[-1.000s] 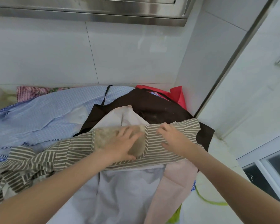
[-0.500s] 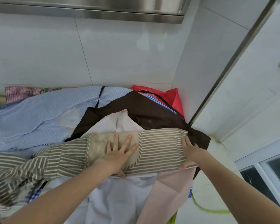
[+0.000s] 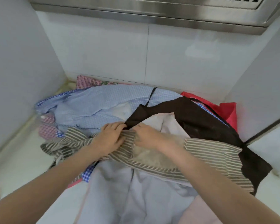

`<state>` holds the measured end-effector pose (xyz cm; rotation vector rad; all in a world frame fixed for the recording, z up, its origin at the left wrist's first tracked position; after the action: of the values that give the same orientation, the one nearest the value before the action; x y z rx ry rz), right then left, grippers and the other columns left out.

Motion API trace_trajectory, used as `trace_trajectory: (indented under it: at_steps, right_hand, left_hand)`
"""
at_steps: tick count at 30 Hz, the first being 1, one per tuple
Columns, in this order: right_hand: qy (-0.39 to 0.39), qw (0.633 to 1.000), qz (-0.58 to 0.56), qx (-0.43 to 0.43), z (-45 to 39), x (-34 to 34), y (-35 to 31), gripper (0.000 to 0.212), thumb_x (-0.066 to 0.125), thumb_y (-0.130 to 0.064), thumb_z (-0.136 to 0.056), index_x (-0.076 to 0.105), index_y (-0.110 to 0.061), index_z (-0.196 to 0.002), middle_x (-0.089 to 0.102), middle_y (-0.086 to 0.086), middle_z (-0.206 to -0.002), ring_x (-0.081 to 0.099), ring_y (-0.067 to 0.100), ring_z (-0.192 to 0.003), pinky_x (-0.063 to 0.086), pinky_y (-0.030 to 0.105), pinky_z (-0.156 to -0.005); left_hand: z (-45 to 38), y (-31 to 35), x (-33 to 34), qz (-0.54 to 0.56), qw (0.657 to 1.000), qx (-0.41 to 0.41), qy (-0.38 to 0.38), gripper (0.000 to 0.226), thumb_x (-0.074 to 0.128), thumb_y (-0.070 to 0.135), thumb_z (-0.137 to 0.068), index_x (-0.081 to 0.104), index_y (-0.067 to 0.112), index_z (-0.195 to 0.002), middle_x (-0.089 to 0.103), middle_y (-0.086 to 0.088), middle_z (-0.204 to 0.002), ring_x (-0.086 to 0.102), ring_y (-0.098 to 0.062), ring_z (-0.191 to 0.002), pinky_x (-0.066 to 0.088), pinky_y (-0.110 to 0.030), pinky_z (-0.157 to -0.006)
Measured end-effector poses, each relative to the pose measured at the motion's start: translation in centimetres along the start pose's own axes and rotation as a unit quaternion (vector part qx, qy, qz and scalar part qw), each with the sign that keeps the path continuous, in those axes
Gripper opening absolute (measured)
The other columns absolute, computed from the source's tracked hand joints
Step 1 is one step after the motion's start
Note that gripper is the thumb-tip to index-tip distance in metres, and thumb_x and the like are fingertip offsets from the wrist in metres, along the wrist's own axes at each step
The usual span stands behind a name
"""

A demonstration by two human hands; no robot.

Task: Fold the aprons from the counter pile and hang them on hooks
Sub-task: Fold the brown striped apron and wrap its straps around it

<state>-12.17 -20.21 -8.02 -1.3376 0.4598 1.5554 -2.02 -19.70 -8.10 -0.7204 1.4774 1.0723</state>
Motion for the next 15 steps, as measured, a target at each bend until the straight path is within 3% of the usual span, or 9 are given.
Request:
trace_trajectory:
  at_steps: [2,5,7,9,11,13,15]
  right_hand:
    - [0.012,1.0,-0.011,-0.012,-1.6,0.3,-2.5,0.045,0.05,-0.028,-0.095,0.041,-0.007,-0.134,0.038,0.013,-0.132,0.041,0.032,-0.121,0.038,0.042,-0.098]
    - [-0.008,0.999,-0.041,-0.025,-3.9,1.2,-6.1,0.054,0.049,-0.043,-0.094,0.039,-0.011,-0.137,0.037,0.011,-0.137,0.036,0.03,-0.126,0.035,0.041,-0.102]
    - [-0.038,0.997,-0.055,-0.045,-5.2,2.3,-8.3,0.071,0.054,-0.056,-0.087,0.032,-0.016,-0.142,0.035,0.01,-0.142,0.032,0.029,-0.132,0.027,0.044,-0.109]
    - [-0.06,0.995,-0.025,-0.073,-5.9,3.3,-10.8,0.082,0.061,-0.06,-0.08,0.028,-0.022,-0.144,0.031,0.007,-0.145,0.027,0.026,-0.135,0.017,0.046,-0.112]
    - [-0.054,0.993,0.0,-0.104,-6.4,4.1,-12.5,0.068,0.067,-0.056,-0.076,0.041,-0.027,-0.132,0.036,0.004,-0.138,0.029,0.025,-0.13,0.018,0.044,-0.108]
    - [-0.059,0.991,-0.014,-0.122,-6.3,4.4,-13.4,0.05,0.069,-0.051,-0.076,0.053,-0.026,-0.116,0.039,0.003,-0.129,0.031,0.024,-0.125,0.02,0.041,-0.105]
    - [-0.065,0.987,-0.105,-0.104,-6.7,4.0,-13.3,0.037,0.068,-0.049,-0.079,0.063,-0.025,-0.106,0.043,0.003,-0.129,0.034,0.02,-0.124,0.023,0.038,-0.109]
  left_hand:
    - [2.4,-5.1,-0.6,0.033,0.996,-0.081,-0.035,0.082,0.015,0.063,-0.076,0.043,0.014,-0.137,0.048,-0.005,-0.138,0.048,-0.023,-0.124,0.033,-0.033,-0.102]
    - [6.3,-11.4,-0.5,0.106,0.97,-0.196,-0.099,0.055,0.034,0.051,-0.097,0.04,0.015,-0.138,0.048,-0.003,-0.138,0.049,-0.021,-0.123,0.036,-0.028,-0.099]
    - [7.9,-13.8,-1.0,0.052,0.968,-0.217,-0.116,0.054,0.033,0.053,-0.096,0.045,0.016,-0.133,0.05,-0.001,-0.136,0.049,-0.021,-0.122,0.035,-0.03,-0.1]
    - [9.0,-16.2,-0.8,-0.011,0.967,-0.222,-0.127,0.057,0.042,0.054,-0.092,0.039,0.022,-0.139,0.041,-0.002,-0.144,0.038,-0.024,-0.131,0.03,-0.037,-0.107]
    - [9.7,-18.7,0.1,-0.003,0.958,-0.255,-0.129,0.062,0.052,0.045,-0.091,0.03,0.024,-0.144,0.03,-0.007,-0.151,0.028,-0.03,-0.137,0.023,-0.042,-0.112]
    - [10.1,-20.5,0.3,0.163,0.922,-0.343,-0.076,0.059,0.059,0.035,-0.089,0.036,0.016,-0.139,0.041,-0.015,-0.142,0.042,-0.031,-0.127,0.031,-0.041,-0.109]
    - [10.6,-21.4,0.3,0.356,0.833,-0.424,0.007,0.037,0.06,0.031,-0.09,0.051,0.007,-0.117,0.056,-0.018,-0.124,0.058,-0.025,-0.097,0.044,-0.036,-0.095]
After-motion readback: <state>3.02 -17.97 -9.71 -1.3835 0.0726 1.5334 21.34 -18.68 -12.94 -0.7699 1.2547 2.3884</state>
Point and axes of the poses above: each hand's wrist, its own z-axis away from the middle knuckle, its own x-axis out of the palm, y = z × x, the point moved 8 cm from there along -z, towards the middle knuckle
